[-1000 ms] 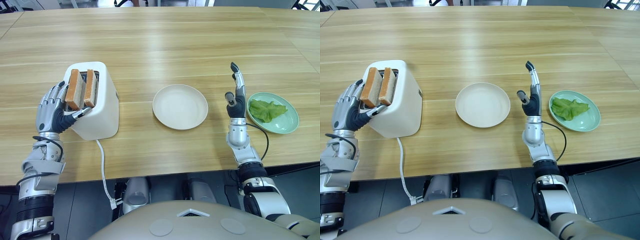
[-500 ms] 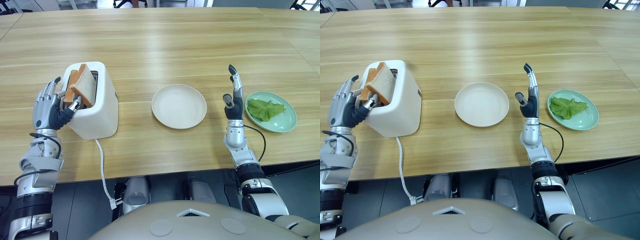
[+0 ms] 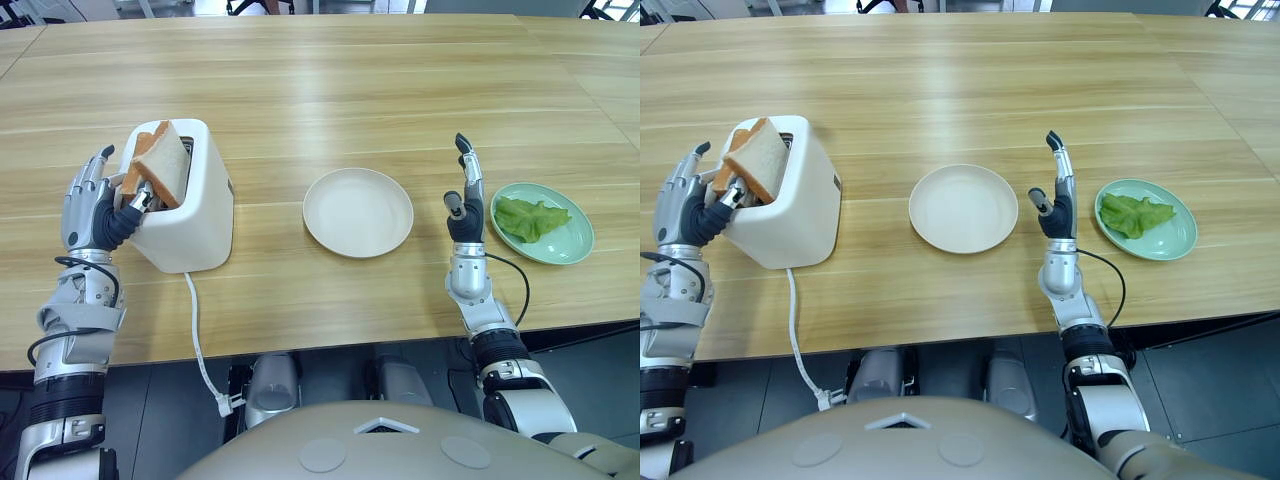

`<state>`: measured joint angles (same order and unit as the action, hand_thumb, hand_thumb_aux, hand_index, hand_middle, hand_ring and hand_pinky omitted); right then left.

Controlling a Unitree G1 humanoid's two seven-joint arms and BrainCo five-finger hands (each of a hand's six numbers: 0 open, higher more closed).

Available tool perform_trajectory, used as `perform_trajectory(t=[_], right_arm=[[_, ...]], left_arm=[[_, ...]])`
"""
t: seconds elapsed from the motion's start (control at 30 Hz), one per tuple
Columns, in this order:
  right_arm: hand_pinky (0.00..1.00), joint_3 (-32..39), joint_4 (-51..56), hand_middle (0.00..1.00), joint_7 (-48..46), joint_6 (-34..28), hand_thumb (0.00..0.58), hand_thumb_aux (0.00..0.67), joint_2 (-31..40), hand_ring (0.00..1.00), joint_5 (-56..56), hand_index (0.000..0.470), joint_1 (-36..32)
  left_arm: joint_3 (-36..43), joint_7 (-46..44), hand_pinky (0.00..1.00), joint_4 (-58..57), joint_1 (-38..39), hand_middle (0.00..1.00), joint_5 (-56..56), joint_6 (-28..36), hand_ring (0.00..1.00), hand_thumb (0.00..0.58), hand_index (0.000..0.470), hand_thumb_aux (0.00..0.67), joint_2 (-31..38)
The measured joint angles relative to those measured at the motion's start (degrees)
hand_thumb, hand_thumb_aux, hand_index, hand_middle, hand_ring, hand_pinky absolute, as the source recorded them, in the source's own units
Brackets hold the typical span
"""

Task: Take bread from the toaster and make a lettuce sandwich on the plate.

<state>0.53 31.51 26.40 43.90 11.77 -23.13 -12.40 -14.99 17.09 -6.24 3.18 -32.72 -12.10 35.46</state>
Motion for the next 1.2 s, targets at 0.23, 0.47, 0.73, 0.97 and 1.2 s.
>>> perform_trajectory(t=[0.23, 0.47, 0.73, 0.97, 1.2], right_arm=[[0.0, 0.0, 0.4, 0.0, 0.7, 0.0, 0.0, 0.0, 0.4, 0.0, 0.0, 0.0, 0.0], [0.0, 0.0, 1.8, 0.0, 1.3, 0.0, 0.0, 0.0, 0.4, 0.0, 0.0, 0.0, -0.2], [0.0, 0.0, 2.3, 0.0, 2.4, 0.1, 0.0, 0.0, 0.4, 0.0, 0.0, 0.0, -0.4], [0.0, 0.0, 3.8, 0.0, 3.1, 0.1, 0.0, 0.0, 0.4, 0.0, -0.1, 0.0, -0.8], [0.0, 0.2, 4.3, 0.0, 3.9, 0.1, 0.0, 0.0, 0.2, 0.0, -1.0, 0.0, -1.5]], left_arm=[[-2.2, 3.1, 0.07, 0.5, -1.1, 0.07, 3.6, -1.5, 0.07, 0.58, 0.46, 0.67, -1.8], [-3.4, 3.5, 1.0, 2.2, -2.4, 1.0, 4.9, -1.5, 1.0, 0.58, 0.46, 0.67, -2.0], [-4.2, 3.7, 1.0, 2.3, -3.2, 1.0, 7.3, -3.1, 1.0, 0.58, 0.46, 0.67, -3.1], [-4.6, 6.0, 1.0, 2.2, -6.3, 1.0, 8.6, -5.9, 1.0, 0.58, 0.46, 0.67, -4.3], [-9.4, 10.4, 1.0, 1.6, -10.8, 1.0, 13.5, -11.9, 1.0, 0.58, 0.46, 0.67, -6.1]])
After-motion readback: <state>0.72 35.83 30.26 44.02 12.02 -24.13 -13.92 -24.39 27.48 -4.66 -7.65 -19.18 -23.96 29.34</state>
